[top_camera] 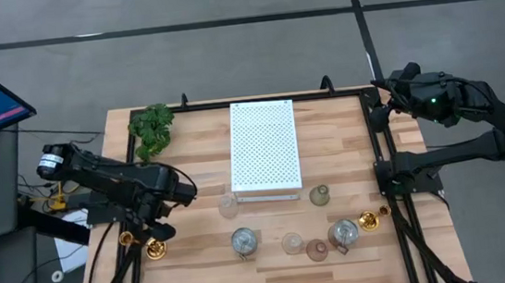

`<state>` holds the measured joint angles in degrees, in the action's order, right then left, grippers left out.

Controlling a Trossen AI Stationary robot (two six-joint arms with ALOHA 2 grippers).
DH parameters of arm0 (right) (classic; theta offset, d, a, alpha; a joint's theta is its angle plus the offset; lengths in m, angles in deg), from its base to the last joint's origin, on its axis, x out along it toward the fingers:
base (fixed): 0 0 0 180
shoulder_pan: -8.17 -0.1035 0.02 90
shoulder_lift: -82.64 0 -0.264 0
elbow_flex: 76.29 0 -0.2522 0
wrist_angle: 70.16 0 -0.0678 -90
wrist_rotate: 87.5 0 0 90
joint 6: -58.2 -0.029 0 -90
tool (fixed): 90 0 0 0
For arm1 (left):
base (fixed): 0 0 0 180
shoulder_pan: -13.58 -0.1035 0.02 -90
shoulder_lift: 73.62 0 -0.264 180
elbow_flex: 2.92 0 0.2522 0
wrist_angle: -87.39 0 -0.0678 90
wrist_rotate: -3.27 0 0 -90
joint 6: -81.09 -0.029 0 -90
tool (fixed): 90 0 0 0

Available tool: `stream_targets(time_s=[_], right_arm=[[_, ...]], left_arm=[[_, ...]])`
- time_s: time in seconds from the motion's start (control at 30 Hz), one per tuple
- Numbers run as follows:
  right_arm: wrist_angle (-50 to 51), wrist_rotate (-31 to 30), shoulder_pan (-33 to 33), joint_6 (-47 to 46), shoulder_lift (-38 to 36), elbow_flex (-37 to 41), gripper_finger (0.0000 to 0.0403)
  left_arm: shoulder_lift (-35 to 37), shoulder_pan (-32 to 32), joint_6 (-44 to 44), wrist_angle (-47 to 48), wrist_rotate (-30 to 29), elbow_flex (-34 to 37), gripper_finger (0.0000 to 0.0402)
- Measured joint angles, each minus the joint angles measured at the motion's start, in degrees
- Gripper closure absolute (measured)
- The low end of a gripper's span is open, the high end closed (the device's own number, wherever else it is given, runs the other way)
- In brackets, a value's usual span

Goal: Pick & Place candle stick holders
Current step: Put the left gold candle holder on the shelf

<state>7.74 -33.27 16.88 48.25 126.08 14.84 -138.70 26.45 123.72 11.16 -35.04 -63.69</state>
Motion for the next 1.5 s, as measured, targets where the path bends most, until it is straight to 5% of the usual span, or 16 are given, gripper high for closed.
stream_targets(time_s=[0.5, 0.77, 1.3, 1.5], right_arm=[[0.13, 0.0, 0.0, 0.92, 0.0, 0.0, 0.0163], [-0.48, -0.01, 0.0, 1.18, 0.0, 0.0, 0.0163], [-19.56, 7.08, 0.04, 19.04, 7.88, -0.04, 0.0163], [-33.99, 20.86, 0.38, 22.2, 15.94, -0.02, 0.0163]], left_arm=[[0.04, 0.14, 2.24, 0.05, 1.45, -0.07, 0.0386], [0.02, 0.14, 12.17, -0.02, 3.79, -0.78, 0.0386], [0.02, -0.8, 40.41, -0.07, 4.0, -24.93, 0.0387], [0.0, -3.04, 49.68, -1.25, 3.81, -31.78, 0.0387]])
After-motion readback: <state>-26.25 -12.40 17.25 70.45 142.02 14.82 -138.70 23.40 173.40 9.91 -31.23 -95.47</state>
